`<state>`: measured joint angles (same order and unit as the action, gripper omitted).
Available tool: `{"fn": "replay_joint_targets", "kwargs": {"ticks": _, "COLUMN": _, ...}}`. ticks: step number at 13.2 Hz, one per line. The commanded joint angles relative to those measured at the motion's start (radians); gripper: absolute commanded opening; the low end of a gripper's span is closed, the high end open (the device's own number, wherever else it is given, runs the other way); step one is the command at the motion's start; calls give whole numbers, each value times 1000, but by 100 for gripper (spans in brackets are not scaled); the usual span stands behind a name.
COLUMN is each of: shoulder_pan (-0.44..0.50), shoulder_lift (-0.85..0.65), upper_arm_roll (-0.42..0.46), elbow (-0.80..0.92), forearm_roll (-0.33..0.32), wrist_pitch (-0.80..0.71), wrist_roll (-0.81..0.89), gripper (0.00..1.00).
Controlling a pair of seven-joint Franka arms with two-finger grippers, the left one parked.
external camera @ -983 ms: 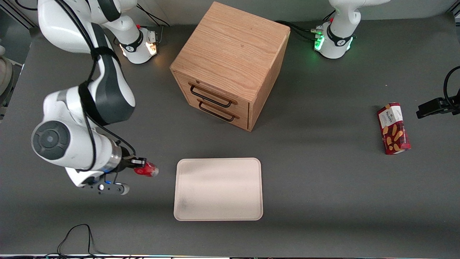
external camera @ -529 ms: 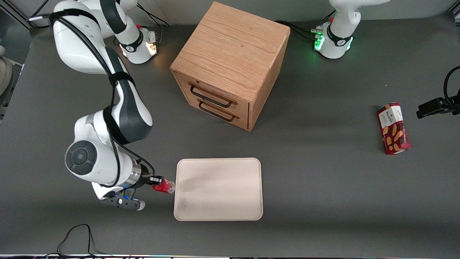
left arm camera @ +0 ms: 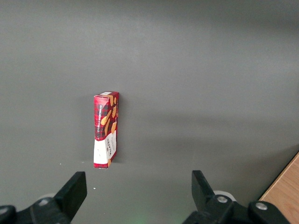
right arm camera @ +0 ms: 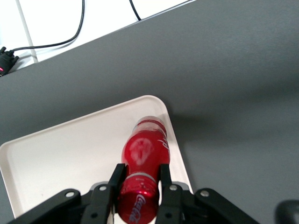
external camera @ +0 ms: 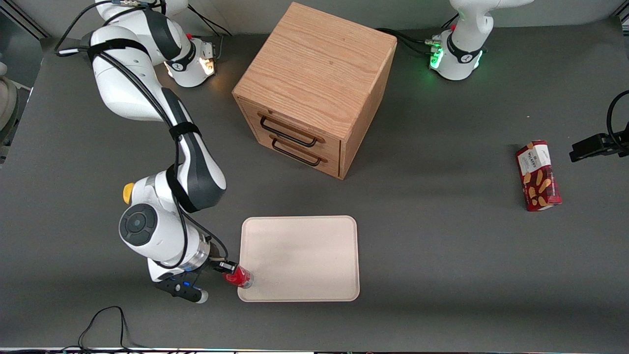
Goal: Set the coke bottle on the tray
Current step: 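Lower the bottle onto the tray and open the right gripper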
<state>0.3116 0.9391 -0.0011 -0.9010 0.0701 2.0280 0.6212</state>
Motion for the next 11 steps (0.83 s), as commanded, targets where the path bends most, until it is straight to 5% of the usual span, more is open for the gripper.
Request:
{"fn": "replay_joint_targets", "kwargs": {"ticks": 1, "shoulder_pan": 15, "shoulder_lift": 35, "upper_arm_roll": 3, "elbow": 54, "forearm_roll": 13, "wrist_pitch": 32, "wrist_roll": 52, "gripper": 0}}
{"fn": "replay_joint_targets", "kwargs": {"ticks": 6, "shoulder_pan": 21, "shoulder_lift": 49, "upper_arm_roll": 3, "elbow": 51, "forearm_roll": 8, "wrist_pitch": 37, "wrist_roll": 52, "gripper": 4}}
{"fn": "replay_joint_targets", "kwargs": {"ticks": 11, "shoulder_pan": 33, "shoulder_lift": 50, "upper_arm_roll": 0, "elbow": 40, "forearm_roll": -13, "wrist_pitch": 38, "wrist_roll": 51, "gripper": 100}}
